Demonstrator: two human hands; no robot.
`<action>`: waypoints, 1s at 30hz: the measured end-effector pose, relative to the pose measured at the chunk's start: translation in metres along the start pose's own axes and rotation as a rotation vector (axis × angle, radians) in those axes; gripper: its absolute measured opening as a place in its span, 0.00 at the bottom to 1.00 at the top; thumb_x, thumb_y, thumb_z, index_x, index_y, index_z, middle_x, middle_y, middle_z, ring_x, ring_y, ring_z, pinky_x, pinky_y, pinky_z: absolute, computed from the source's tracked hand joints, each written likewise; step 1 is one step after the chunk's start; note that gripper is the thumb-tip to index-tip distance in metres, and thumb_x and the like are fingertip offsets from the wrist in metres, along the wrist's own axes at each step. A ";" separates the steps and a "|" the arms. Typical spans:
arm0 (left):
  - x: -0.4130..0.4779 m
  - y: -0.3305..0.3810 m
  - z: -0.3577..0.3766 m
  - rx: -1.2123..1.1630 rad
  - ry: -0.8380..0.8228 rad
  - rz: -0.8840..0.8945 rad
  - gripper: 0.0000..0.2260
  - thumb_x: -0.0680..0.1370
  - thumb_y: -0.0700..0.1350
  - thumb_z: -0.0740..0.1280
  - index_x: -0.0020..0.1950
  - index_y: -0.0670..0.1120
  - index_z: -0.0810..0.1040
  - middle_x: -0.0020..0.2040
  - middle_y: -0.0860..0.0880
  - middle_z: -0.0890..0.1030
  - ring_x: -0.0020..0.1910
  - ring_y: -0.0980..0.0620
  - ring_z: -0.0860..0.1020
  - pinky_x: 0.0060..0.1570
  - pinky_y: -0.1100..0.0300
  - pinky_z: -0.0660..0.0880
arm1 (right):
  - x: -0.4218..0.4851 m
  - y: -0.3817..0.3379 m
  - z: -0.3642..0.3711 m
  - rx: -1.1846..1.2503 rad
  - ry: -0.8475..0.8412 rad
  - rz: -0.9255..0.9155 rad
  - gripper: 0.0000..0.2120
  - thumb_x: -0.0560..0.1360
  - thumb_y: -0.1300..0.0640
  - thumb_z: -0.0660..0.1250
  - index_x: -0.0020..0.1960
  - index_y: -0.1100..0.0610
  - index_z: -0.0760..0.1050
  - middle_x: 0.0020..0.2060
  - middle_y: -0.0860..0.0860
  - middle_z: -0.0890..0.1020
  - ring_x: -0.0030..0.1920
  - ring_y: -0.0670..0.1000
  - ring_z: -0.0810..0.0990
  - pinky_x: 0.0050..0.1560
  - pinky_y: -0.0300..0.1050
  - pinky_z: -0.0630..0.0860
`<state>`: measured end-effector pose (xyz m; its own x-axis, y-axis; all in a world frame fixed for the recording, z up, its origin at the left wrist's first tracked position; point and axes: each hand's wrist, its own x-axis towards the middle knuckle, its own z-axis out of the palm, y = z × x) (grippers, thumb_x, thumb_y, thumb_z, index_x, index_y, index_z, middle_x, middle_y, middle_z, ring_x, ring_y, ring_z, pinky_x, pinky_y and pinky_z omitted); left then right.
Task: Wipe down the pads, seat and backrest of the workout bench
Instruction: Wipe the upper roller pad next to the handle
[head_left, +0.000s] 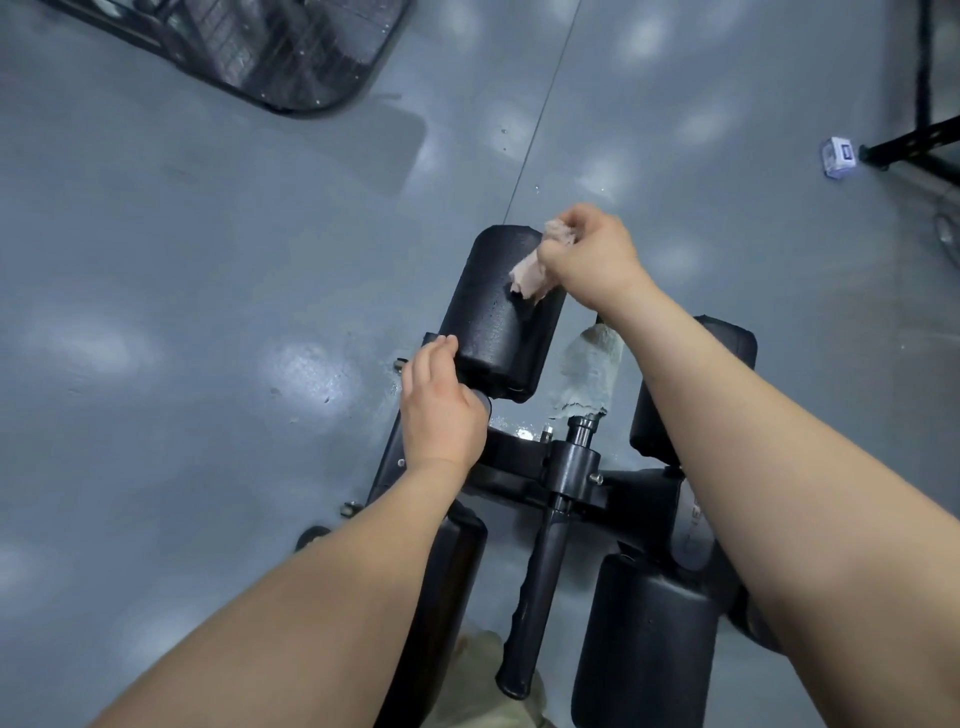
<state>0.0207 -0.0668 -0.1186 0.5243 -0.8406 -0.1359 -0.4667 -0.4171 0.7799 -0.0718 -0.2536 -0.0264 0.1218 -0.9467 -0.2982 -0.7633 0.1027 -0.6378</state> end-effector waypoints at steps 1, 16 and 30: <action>0.000 0.001 0.000 -0.001 -0.001 0.000 0.25 0.74 0.32 0.57 0.71 0.41 0.72 0.69 0.47 0.73 0.71 0.47 0.67 0.74 0.52 0.64 | 0.001 -0.001 0.000 0.008 0.053 0.005 0.06 0.72 0.59 0.64 0.44 0.47 0.72 0.51 0.52 0.76 0.51 0.50 0.74 0.38 0.31 0.68; 0.000 0.000 -0.002 0.013 -0.009 0.013 0.25 0.72 0.35 0.56 0.70 0.40 0.73 0.68 0.46 0.73 0.69 0.46 0.67 0.72 0.53 0.66 | 0.006 0.018 0.028 -0.301 0.095 -0.216 0.08 0.79 0.59 0.64 0.57 0.61 0.74 0.53 0.54 0.69 0.43 0.54 0.73 0.47 0.40 0.68; 0.001 0.000 -0.002 0.015 -0.016 0.003 0.24 0.74 0.32 0.59 0.70 0.41 0.73 0.68 0.48 0.71 0.68 0.48 0.67 0.68 0.56 0.69 | 0.023 0.013 0.038 -0.417 -0.053 -0.306 0.15 0.80 0.63 0.63 0.62 0.54 0.82 0.58 0.55 0.75 0.60 0.56 0.76 0.57 0.37 0.70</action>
<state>0.0220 -0.0669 -0.1174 0.5112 -0.8474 -0.1438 -0.4790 -0.4198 0.7709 -0.0553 -0.2623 -0.0684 0.4027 -0.8964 -0.1850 -0.8743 -0.3170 -0.3675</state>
